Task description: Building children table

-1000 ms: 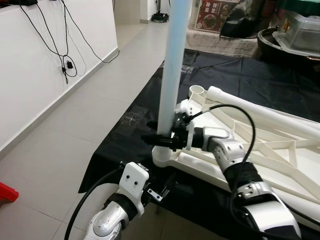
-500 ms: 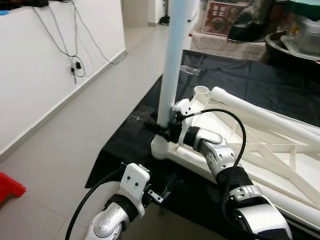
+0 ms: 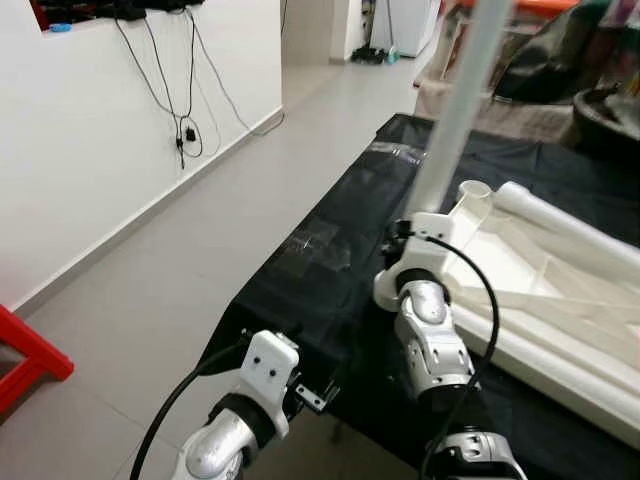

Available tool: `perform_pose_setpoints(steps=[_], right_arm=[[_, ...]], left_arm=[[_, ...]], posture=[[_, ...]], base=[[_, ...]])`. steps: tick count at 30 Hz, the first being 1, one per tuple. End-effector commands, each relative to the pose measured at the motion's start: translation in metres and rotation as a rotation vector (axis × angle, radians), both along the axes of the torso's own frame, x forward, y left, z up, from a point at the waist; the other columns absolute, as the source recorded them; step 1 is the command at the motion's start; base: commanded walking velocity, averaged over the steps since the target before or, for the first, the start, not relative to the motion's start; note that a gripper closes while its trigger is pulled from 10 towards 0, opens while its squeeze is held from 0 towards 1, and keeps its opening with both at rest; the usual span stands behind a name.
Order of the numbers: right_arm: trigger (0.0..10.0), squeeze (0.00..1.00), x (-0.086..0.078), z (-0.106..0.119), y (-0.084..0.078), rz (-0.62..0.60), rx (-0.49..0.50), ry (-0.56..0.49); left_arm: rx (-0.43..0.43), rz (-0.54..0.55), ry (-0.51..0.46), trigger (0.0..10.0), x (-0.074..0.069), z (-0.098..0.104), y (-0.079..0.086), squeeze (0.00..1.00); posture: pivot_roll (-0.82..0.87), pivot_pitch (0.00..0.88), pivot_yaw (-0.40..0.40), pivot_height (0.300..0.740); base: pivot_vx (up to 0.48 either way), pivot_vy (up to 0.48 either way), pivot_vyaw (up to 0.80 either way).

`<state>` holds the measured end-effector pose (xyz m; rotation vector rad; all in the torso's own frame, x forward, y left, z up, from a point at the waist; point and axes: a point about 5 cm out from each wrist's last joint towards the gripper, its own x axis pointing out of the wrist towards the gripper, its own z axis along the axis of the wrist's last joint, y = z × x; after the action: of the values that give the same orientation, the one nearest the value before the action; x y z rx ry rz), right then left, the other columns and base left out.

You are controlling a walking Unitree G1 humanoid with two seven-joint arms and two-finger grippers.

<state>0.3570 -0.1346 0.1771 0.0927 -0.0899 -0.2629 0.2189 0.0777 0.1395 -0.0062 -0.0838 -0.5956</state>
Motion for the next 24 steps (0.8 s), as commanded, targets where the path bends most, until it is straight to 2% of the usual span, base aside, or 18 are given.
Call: perform_pose_setpoints(steps=[1, 6, 7, 8, 13, 17, 21, 22, 24], right_arm=[[0.0, 0.0, -0.011, -0.021, -0.009, -0.154, 0.084, 0.082], [0.0, 0.0, -0.01, -0.026, -0.002, -0.206, 0.128, 0.092], [4.4, 0.0, -0.009, -0.025, 0.0, -0.201, 0.14, 0.085], [10.0, 0.0, -0.007, -0.023, 0.002, -0.183, 0.143, 0.073], [10.0, 0.0, -0.007, -0.014, 0.009, -0.103, 0.114, 0.025], [10.0, 0.0, -0.005, -0.004, 0.014, 0.004, 0.058, -0.055], [10.0, 0.0, -0.003, -0.003, 0.017, 0.092, 0.061, -0.076], [10.0, 1.0, -0.002, -0.003, 0.02, 0.145, 0.078, -0.082], [10.0, 1.0, -0.001, -0.002, 0.02, 0.176, 0.08, -0.094]], left_arm=[[0.002, 0.018, -0.001, 10.0, -0.001, -0.002, 0.002, 0.0], [0.003, 0.081, -0.068, 10.0, 0.0, 0.005, 0.006, 0.0], [-0.004, 0.111, -0.107, 10.0, 0.0, 0.01, 0.007, 0.0], [-0.014, 0.137, -0.137, 10.0, 0.0, 0.014, 0.008, 0.0], [-0.02, 0.163, -0.16, 10.0, 0.001, 0.016, 0.009, 0.0], [-0.021, 0.135, -0.174, 10.0, 0.001, 0.017, 0.006, 0.0], [-0.008, 0.11, -0.18, 10.0, -0.001, 0.016, 0.003, 0.0], [-0.004, 0.103, -0.173, 10.0, -0.001, 0.014, 0.003, 0.0], [-0.004, 0.099, -0.171, 10.0, -0.001, 0.014, 0.002, 0.0]], posture=[[0.12, 0.095, -0.055, 0.74], [0.12, 0.095, -0.059, 0.74], [0.12, 0.095, -0.059, 0.74], [0.12, 0.094, -0.061, 0.74], [0.11, 0.094, -0.063, 0.74], [0.11, 0.094, -0.063, 0.74], [0.11, 0.096, -0.061, 0.74], [0.11, 0.097, -0.06, 0.74], [0.11, 0.097, -0.06, 0.74]], base=[[0.0, 0.0, 0.0], [0.0, 0.0, 0.0], [0.0, 0.0, 0.0], [0.0, 0.0, 0.0], [0.0, 0.0, 0.0], [0.0, 0.0, 0.0], [0.0, 0.0, 0.0], [0.0, 0.0, 0.0], [0.0, 0.0, 0.0]])
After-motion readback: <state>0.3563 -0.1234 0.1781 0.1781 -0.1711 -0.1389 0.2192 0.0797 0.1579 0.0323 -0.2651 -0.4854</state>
